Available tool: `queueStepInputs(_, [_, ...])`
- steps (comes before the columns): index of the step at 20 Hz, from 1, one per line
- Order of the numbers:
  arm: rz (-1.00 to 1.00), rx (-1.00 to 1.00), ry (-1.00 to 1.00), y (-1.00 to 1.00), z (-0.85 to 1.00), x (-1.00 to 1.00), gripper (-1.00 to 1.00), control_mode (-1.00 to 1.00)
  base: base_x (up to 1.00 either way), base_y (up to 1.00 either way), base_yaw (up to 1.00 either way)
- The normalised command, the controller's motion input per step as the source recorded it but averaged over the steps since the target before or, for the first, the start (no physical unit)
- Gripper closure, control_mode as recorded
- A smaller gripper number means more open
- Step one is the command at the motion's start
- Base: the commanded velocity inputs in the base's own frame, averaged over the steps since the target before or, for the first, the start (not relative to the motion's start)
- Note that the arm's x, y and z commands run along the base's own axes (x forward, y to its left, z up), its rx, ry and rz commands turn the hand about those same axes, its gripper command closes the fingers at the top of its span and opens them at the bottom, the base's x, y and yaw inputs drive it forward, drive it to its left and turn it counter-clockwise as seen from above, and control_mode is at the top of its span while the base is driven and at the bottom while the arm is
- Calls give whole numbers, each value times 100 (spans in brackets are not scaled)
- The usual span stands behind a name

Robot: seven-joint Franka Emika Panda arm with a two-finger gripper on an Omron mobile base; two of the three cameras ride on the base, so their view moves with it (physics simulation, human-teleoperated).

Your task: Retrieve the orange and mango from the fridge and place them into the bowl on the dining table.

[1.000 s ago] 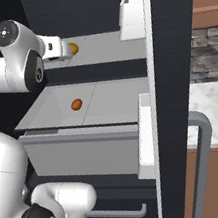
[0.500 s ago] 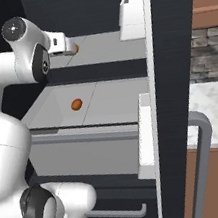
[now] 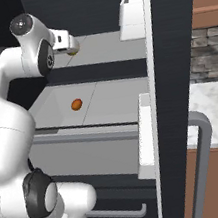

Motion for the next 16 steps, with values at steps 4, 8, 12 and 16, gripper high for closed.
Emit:
queueStepInputs(4, [0,0,6,0,-16,42,-100,-100,0,0,0])
queueStepInputs(8, [0,0,4,0,-14,41,-100,-100,0,0,0])
queueStepInputs(12, [0,0,1,0,-17,40,-100,-100,0,0,0])
queueStepInputs(16, [0,0,0,1,-18,42,-100,-100,0,0,0])
